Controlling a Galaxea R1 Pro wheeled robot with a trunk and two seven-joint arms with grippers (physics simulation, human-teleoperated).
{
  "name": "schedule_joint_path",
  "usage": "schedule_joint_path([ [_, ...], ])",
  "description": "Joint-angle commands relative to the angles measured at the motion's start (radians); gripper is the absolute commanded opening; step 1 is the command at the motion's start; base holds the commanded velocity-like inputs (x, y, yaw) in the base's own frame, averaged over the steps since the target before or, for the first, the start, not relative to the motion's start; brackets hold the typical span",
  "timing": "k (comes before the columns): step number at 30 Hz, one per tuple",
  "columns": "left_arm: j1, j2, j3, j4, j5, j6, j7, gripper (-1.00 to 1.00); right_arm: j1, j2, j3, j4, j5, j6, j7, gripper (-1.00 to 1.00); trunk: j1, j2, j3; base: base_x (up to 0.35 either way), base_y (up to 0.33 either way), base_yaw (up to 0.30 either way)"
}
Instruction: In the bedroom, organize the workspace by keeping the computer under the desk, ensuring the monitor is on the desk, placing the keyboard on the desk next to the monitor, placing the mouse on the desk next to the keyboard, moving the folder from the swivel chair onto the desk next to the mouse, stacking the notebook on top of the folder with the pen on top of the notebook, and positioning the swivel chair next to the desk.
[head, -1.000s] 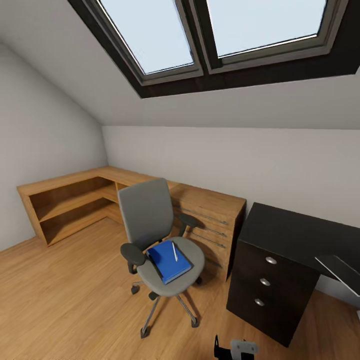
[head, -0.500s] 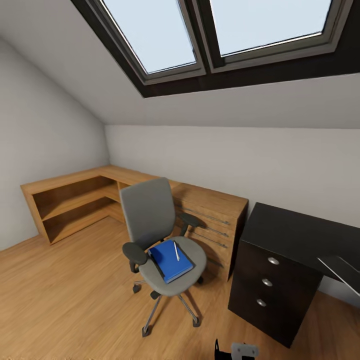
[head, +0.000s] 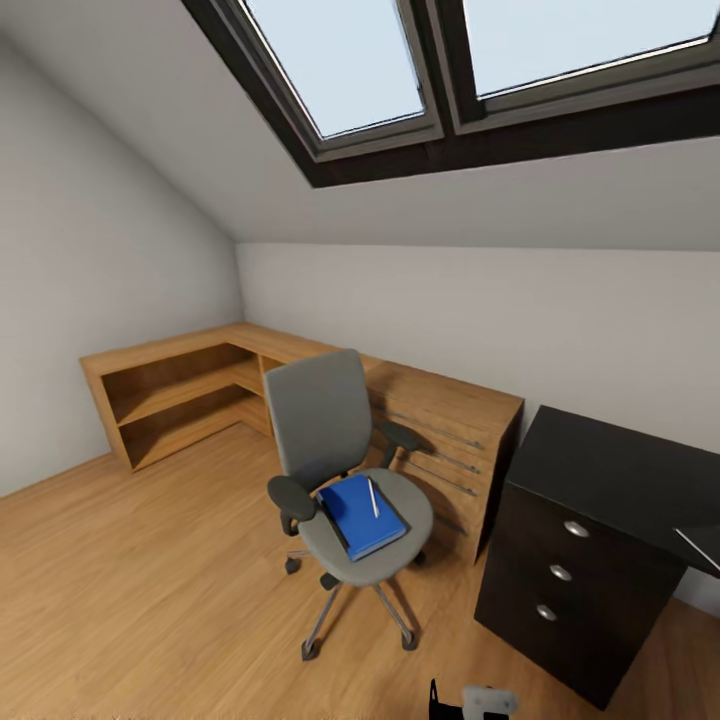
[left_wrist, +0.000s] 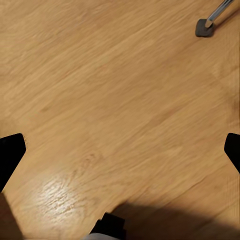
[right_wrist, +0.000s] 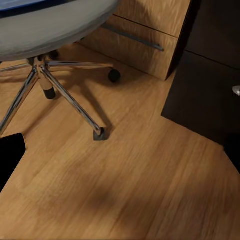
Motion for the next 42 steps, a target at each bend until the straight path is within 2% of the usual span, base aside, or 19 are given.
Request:
schedule_joint_path([
  [1,-0.001,0.001,-0.008,0.000,0.009,-0.005,0.006,1.00,-0.001,0.000,0.009,0.000,-0.005,-0.002,-0.006,1.00,0.000,-0.001,-0.002,0.000,0.000,0.165],
  [22,-0.001,0.001,-0.007,0.003,0.009,-0.005,0.008,1.00,-0.001,0.002,0.012,0.001,0.002,-0.015,-0.007,1.00,0.000,-0.001,-0.029,0.000,0.000,0.165],
  [30,-0.001,0.001,-0.010,0.041,0.008,-0.005,0.005,1.00,-0.001,0.002,0.012,0.001,0.003,-0.016,-0.007,1.00,0.000,-0.001,-0.039,0.000,0.000,0.165],
  [42,-0.001,0.001,-0.011,0.052,0.007,-0.005,0.003,1.00,-0.001,0.002,0.012,0.001,0.003,-0.017,-0.009,1.00,0.000,-0.001,-0.055,0.000,0.000,0.165],
])
